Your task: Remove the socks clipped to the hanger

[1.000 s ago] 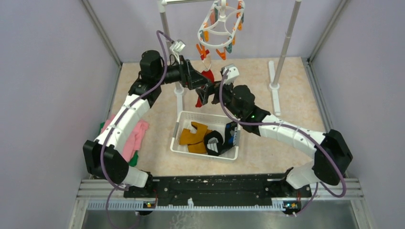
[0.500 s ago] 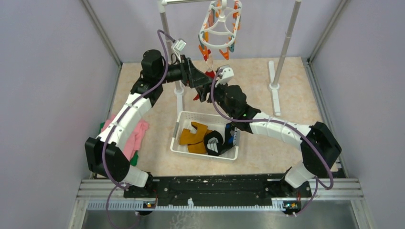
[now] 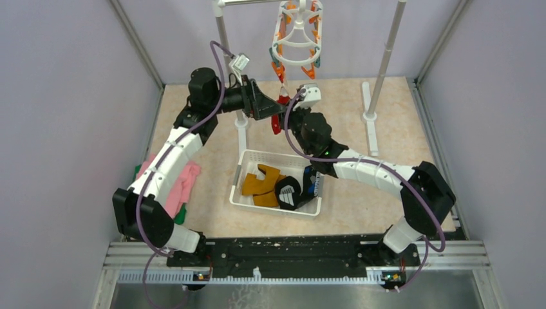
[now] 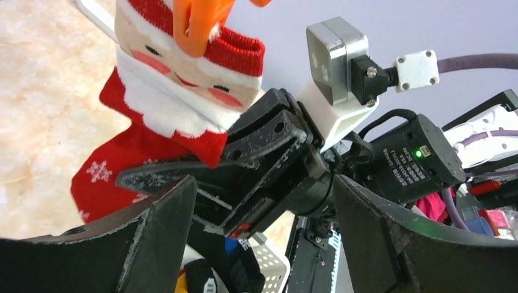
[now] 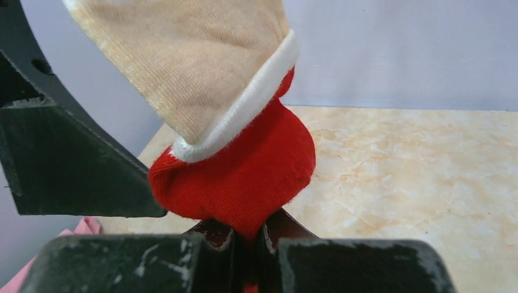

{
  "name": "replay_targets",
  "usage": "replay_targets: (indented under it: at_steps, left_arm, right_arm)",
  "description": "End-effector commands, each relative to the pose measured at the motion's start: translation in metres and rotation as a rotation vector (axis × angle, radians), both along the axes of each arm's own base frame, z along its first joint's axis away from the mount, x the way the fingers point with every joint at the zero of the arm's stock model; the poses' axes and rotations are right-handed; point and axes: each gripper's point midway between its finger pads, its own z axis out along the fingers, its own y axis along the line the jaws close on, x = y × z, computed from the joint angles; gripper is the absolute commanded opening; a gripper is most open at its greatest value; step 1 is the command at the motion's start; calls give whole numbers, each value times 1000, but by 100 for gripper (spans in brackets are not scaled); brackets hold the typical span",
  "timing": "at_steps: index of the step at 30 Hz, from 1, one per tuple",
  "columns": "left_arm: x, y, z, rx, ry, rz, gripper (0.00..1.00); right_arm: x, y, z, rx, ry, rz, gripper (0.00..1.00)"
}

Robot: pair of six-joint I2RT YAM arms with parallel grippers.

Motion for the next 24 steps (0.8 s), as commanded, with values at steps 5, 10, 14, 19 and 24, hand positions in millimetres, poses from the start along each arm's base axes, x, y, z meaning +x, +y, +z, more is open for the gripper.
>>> replay_targets:
  at_steps: [5,10,14,19,24]
  left_arm:
    - [12,33,26,54,-123,114,88]
    - [24,33,62,35,-199,140,78]
    - [24,35,65,58,-221,145,65]
    - [18,42,65,139,-292,136,99]
    - [5,61,69,240,-561,191,99]
  right_arm:
    - [-10,-5,36,32,-60,25,0]
    - [-10,6,32,29,-32,61,0]
    - [-11,10,30,46,-18,78,0]
    - [-14,12,33,66,-4,100,0]
    - [-16,12,39,90,11,119,0]
